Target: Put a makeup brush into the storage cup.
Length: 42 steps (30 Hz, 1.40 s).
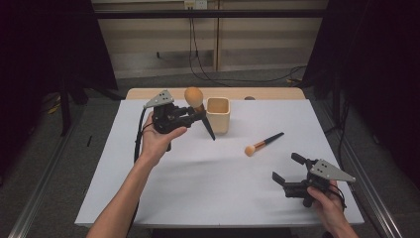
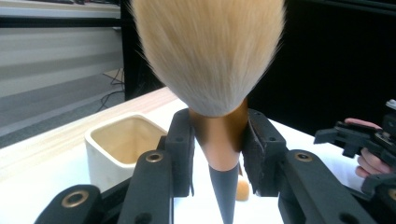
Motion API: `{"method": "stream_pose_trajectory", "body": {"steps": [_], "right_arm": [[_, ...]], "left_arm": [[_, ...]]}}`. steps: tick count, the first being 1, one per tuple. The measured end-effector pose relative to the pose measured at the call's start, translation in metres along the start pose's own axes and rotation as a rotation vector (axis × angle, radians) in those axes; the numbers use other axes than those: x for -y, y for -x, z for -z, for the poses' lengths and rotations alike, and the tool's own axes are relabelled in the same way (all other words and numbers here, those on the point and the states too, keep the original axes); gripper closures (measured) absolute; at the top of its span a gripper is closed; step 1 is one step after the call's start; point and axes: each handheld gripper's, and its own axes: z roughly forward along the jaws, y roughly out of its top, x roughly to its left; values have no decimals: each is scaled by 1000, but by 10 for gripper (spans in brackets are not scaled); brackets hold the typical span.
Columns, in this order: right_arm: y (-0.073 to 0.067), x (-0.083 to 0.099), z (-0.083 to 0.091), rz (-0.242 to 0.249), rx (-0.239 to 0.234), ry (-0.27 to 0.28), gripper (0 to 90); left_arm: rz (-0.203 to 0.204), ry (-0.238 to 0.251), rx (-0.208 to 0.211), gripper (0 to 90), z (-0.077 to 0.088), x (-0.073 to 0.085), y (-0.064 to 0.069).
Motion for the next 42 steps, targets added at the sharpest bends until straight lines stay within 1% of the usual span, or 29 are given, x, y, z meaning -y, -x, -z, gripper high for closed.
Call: {"method": "stream_pose_trajectory", "body": {"steps": [1,3,4,5,7,8,9,11,12,14,16,18,21,23,25,26,29,31,33,35,36,38,42], "right_arm": [[0,0,0,-4,-2,3,0],[1,0,-1,-5,11,4,0],[1,1,-1,-13,26,8,0],[1,1,-1,-18,27,10,0],[0,2,-1,-7,38,3,0],[0,2,-1,-1,38,4,0],[0,2,-1,-1,34,6,0],[-1,2,-1,-5,39,12,0],[-1,2,0,-5,42,11,0],[-1,3,0,-4,38,8,0],[-1,3,2,-12,38,6,0],[-2,4,3,1,39,5,0],[-4,5,3,-2,40,5,0],[-5,5,3,1,35,6,0],[-5,5,3,1,41,2,0],[-4,5,3,1,40,1,0],[-3,6,3,-4,46,3,0],[-2,6,3,-10,50,-1,0],[-3,6,3,-15,48,3,0],[-3,6,4,-16,45,5,0],[-3,6,4,-18,47,4,0],[-3,6,4,-18,46,3,0],[-3,6,4,-16,43,4,0]], "left_arm": [[5,3,-4,661,-1,-2,-1],[10,9,-14,661,-2,-5,-5],[12,6,-14,661,-3,-6,-6],[14,2,-24,661,-4,-6,-7],[18,-7,-27,661,-6,-6,-10],[27,2,-27,661,-7,-6,-11],[30,0,-28,661,-7,-6,-11],[29,-2,-33,661,-9,-9,-13],[33,-7,-27,661,-9,-10,-14],[31,-7,-35,661,-11,-14,-14],[31,-9,-33,661,-11,-17,-13],[33,-5,-38,661,-12,-20,-13],[33,3,-44,661,-12,-25,-15],[28,5,-55,661,-12,-29,-16],[36,24,-61,661,-12,-33,-18],[30,24,-66,661,-11,-34,-20],[33,40,-77,661,-10,-39,-24],[31,34,-85,661,-10,-42,-27],[26,44,-98,661,-10,-46,-29],[39,43,-109,661,-10,-49,-31],[37,45,-112,661,-11,-50,-32],[15,33,-134,661,-12,-54,-32],[8,51,-135,661,-16,-59,-36]]}}
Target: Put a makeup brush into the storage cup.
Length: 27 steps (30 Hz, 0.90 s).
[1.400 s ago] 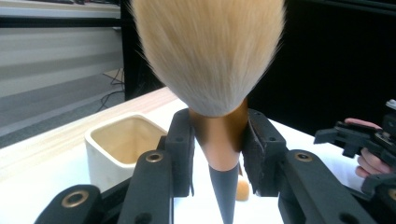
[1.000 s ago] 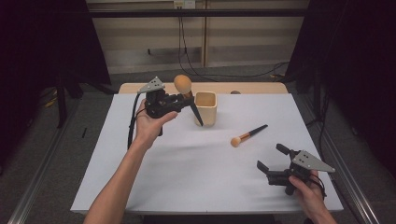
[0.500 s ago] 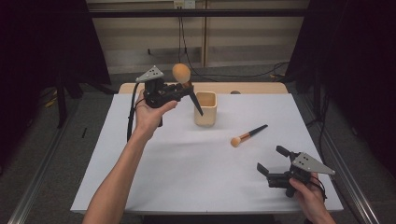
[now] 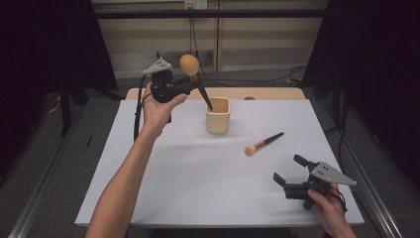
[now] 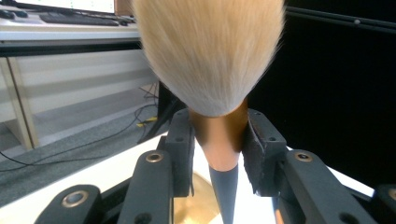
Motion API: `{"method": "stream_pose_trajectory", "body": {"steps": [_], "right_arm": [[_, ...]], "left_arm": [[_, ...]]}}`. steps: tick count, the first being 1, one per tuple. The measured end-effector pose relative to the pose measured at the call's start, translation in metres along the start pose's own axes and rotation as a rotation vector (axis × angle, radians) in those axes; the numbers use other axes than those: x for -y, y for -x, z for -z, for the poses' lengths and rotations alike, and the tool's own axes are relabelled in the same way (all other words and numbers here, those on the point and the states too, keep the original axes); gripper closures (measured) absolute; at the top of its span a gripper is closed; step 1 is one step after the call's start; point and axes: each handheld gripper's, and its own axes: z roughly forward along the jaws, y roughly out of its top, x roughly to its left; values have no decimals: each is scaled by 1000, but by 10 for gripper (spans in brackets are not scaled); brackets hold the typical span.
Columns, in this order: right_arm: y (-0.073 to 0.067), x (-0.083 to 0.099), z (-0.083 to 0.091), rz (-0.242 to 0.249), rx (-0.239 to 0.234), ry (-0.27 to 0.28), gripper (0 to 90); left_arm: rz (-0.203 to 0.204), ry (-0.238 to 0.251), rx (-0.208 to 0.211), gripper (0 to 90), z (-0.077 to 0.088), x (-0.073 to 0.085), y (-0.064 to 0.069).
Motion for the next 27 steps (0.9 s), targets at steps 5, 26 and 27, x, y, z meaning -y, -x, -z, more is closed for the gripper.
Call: {"method": "stream_pose_trajectory", "body": {"steps": [5,26,27], "right_arm": [[0,0,0,1,4,-3,0],[0,1,0,6,-1,-3,0],[0,1,0,7,1,-3,0]], "left_arm": [[-11,13,-16,661,-10,3,-3],[-36,-29,-61,660,-32,19,-11],[-37,-35,-61,660,-32,20,-12]]}}
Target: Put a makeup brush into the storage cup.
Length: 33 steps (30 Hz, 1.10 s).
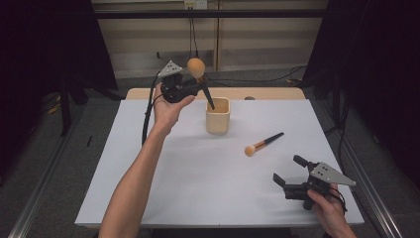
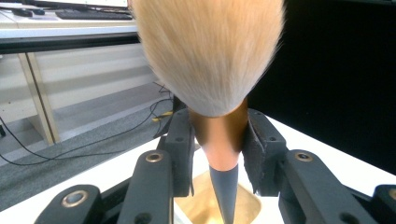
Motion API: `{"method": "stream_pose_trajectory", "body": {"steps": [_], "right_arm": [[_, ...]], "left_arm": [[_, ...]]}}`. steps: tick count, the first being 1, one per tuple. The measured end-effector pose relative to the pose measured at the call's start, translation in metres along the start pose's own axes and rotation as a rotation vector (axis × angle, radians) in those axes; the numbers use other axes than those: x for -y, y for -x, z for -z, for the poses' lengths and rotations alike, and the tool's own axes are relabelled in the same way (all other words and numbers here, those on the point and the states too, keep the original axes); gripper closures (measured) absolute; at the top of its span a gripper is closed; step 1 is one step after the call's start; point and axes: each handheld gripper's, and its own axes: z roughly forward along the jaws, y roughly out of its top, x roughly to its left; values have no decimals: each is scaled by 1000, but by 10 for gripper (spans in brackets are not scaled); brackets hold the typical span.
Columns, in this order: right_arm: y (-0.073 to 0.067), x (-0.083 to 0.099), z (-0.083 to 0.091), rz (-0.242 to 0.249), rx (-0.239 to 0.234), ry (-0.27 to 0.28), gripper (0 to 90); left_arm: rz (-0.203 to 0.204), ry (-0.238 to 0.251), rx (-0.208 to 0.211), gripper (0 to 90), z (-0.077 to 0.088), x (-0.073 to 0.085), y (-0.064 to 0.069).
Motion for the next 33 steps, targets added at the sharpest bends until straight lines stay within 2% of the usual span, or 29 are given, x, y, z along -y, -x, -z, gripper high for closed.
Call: {"method": "stream_pose_trajectory", "body": {"steps": [4,15,20,23,33], "right_arm": [[0,0,0,0,-2,-1,0],[-1,1,0,4,-9,-2,0],[0,1,1,0,0,3,0],[0,0,1,3,1,4,0],[1,0,1,3,9,8,0]], "left_arm": [[-1,-16,-16,660,-3,3,-1],[-11,-40,1,659,-10,12,1],[3,-47,4,659,-12,20,0],[2,-62,-3,659,-12,24,-2],[4,-74,14,659,-20,36,-1]]}}
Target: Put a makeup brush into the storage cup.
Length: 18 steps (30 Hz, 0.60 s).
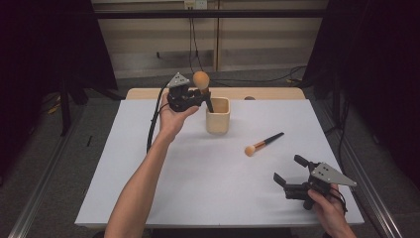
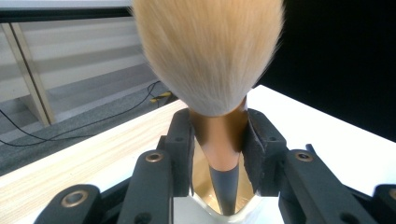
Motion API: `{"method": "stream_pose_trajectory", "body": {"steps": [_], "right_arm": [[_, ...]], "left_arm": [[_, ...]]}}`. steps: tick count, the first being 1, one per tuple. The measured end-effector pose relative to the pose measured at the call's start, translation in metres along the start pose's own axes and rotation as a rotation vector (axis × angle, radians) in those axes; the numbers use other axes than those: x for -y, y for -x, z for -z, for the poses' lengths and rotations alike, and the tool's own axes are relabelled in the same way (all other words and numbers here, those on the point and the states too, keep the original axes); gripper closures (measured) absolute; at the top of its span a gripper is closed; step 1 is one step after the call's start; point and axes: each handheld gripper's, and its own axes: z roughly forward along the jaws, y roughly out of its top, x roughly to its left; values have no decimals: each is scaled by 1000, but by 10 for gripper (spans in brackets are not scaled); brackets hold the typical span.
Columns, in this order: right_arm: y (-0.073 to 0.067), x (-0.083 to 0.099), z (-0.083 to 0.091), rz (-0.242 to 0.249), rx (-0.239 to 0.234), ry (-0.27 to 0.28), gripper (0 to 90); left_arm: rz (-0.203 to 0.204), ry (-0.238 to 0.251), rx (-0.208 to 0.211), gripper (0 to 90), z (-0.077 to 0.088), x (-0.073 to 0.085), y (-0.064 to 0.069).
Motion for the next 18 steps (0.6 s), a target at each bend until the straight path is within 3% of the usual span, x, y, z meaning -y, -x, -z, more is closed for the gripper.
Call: {"method": "stream_pose_trajectory", "body": {"steps": [12,18], "right_arm": [[0,-1,1,-14,-7,14,0],[1,-1,2,-13,-4,15,0]], "left_arm": [[-6,-17,-3,658,-7,9,6],[10,-30,-15,646,-9,12,7]]}}
